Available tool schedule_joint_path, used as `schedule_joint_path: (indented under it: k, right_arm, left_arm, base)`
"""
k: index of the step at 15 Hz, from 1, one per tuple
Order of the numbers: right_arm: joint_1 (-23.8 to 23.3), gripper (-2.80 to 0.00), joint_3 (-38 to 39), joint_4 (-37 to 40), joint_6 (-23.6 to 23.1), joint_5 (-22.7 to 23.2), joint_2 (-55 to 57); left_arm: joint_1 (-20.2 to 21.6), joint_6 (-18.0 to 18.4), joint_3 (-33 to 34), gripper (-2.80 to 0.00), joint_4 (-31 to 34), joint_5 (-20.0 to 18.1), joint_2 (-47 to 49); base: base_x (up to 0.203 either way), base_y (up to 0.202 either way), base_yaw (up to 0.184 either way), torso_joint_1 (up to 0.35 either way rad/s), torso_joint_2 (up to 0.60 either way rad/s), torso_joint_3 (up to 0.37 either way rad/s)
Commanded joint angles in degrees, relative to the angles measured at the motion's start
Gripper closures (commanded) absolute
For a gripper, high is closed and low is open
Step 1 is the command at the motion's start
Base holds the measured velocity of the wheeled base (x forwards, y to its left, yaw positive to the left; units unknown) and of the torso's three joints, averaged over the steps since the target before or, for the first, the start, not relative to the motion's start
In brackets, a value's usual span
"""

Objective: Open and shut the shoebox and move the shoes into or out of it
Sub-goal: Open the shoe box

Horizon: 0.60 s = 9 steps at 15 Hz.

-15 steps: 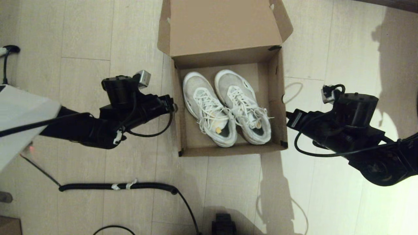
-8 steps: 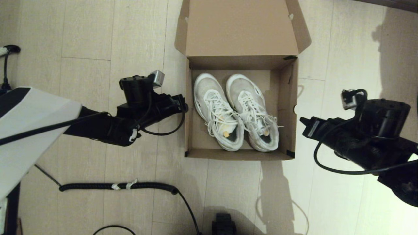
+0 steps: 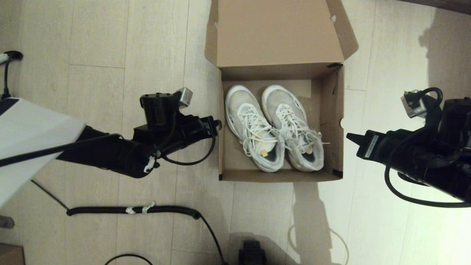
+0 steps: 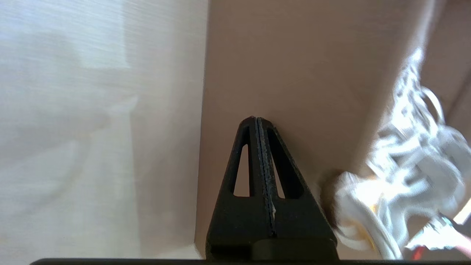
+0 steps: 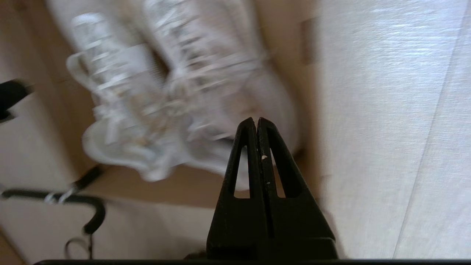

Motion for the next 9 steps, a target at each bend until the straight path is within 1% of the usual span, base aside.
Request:
schedule_joint_path:
  k: [1, 3, 4, 5, 7, 8, 9]
  right_arm:
    - [3.2, 0.00, -0.3, -0.1, 0.2, 0.6, 0.3]
    - [7.5, 0.00, -0.9, -0.3, -0.4, 1.5, 3.0]
    - [8.4, 0.00, -2.1, -0.8, -1.1, 1.5, 5.0]
    - [8.7, -2.80, -2.8, -2.3, -2.0, 1.5, 6.8]
    - [8.9, -2.80, -2.9, -7.1, -4.7, 1.3, 9.3]
    - [9.1, -2.80, -2.2, -8.5, -7.9, 1.2, 10.8]
    - [9.1, -2.80, -1.3, -9.6, -9.8, 0.8, 11.4]
  left_arm:
    - [-0.8, -0.1, 1.5, 0.00, -0.3, 1.3, -0.7]
    - [0.4, -0.1, 4.0, 0.00, -0.4, 1.8, -3.5]
    - [1.8, -0.1, 5.3, 0.00, -0.3, 1.9, -5.1]
    - [2.8, -0.1, 6.5, 0.00, -0.4, 1.9, -6.5]
    - [4.2, 0.0, 8.7, 0.00, -0.3, 1.9, -9.1]
    - [5.1, 0.0, 9.9, 0.00, -0.3, 1.9, -10.5]
    - [5.6, 0.0, 10.8, 0.00, -0.3, 1.9, -11.5]
  base:
    - [0.000, 0.000, 0.000, 0.000, 0.00, 0.000]
    - [0.000, 0.000, 0.000, 0.000, 0.00, 0.000]
    - [0.000, 0.000, 0.000, 0.000, 0.00, 0.000]
    - [0.000, 0.000, 0.000, 0.000, 0.00, 0.000]
    - [0.000, 0.000, 0.000, 0.000, 0.00, 0.000]
    - [0.000, 0.000, 0.000, 0.000, 0.00, 0.000]
    - [0.000, 0.000, 0.000, 0.000, 0.00, 0.000]
